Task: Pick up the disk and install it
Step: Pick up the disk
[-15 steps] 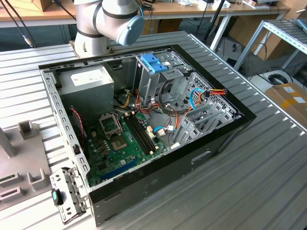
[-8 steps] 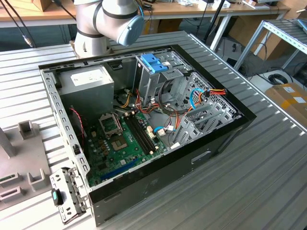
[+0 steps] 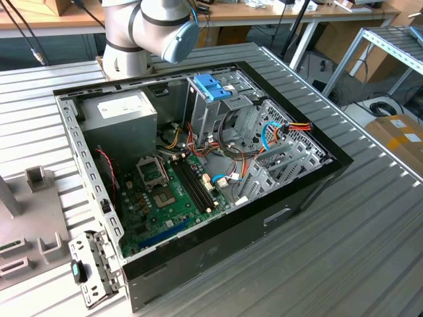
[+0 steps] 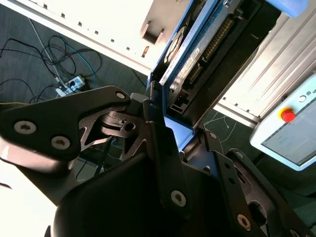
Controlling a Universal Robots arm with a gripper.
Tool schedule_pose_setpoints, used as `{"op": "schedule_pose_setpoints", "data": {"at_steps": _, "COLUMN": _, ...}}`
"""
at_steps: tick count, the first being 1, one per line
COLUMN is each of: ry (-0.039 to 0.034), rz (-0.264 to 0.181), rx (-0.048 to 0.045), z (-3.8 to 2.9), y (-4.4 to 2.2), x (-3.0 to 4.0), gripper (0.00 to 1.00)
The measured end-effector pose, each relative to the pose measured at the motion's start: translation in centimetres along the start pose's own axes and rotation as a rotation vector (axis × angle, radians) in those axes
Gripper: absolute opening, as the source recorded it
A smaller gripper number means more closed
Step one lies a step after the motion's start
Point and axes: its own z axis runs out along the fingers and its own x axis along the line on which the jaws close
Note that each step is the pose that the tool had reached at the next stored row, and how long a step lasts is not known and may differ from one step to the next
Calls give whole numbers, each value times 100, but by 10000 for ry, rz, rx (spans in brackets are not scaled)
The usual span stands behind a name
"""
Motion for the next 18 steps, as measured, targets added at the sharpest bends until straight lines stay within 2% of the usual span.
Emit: {"op": "schedule_pose_setpoints", "data": {"at_steps": 18, "ry": 0, "rz": 0, "rx": -1, "z": -4, "y": -8, "x": 134, "gripper": 37}}
